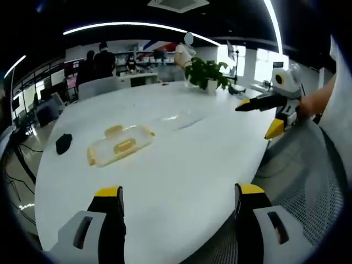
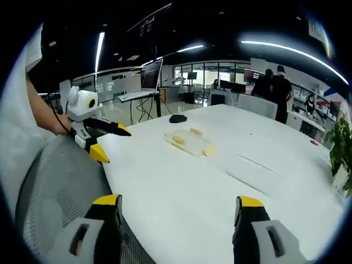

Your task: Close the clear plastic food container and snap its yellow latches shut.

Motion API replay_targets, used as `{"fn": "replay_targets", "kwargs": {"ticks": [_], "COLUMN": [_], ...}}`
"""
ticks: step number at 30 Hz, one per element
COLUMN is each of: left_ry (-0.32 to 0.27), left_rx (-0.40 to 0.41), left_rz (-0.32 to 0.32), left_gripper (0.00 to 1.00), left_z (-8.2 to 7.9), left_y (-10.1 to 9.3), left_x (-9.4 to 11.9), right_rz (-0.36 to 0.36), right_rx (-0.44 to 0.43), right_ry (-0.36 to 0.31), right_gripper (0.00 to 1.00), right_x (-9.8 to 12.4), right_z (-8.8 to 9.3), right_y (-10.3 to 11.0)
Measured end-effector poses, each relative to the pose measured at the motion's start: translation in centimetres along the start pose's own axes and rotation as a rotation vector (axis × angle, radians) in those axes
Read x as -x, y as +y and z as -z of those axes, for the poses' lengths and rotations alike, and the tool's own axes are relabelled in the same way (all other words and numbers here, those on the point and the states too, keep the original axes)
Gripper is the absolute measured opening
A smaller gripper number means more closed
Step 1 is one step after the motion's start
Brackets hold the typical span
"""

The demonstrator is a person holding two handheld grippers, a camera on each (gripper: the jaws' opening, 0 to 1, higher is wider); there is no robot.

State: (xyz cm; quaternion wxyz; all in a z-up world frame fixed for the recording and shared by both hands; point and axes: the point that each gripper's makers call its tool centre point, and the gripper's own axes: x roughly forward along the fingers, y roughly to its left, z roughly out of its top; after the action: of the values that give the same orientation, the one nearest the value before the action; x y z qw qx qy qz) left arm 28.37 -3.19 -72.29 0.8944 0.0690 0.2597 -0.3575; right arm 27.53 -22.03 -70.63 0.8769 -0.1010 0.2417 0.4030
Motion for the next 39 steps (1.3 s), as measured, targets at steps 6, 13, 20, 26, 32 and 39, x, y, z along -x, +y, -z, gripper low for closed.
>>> {"fn": "replay_targets", "kwargs": {"ticks": [6,13,20,26,32,39], "left_ry": [-0.004,0.009,0.015,0.014,0.023,0.049], "left_rx": [-0.008,0.001,-0.021,-0.028,-0.008,-0.052], "left_rz": [0.007,0.007,0.033,0.040,0.019,-0.046], "left_gripper": [0.80,0.79,0.81,0.80,0.79,0.79], "left_z": [-0.1,0.3,0.3,0.3,0.4,0.7], "left_y": [-0.2,-0.3,-0.9,-1.2,-0.7,0.2], "left_x": [0.0,0.1,-0.1,0.0,0.1,0.1], "right_rz": [0.014,0.015,0.052,0.063,0.042,0.039], "right_rx": [-0.005,-0.017,-0.036,-0.032,-0.037,-0.026], "right_ry": [-0.003,-0.002,-0.003,-0.008,-0.015,-0.012], "right_gripper": [0.84,0.84,0.84,0.83,0.83,0.84], "right_x": [0.1,0.2,0.3,0.6,0.4,0.4], "right_z": [0.0,0.2,0.2,0.2,0.0,0.2], "right_y": [-0.3,-0.1,-1.2,-1.1,-0.8,-0.6]}}
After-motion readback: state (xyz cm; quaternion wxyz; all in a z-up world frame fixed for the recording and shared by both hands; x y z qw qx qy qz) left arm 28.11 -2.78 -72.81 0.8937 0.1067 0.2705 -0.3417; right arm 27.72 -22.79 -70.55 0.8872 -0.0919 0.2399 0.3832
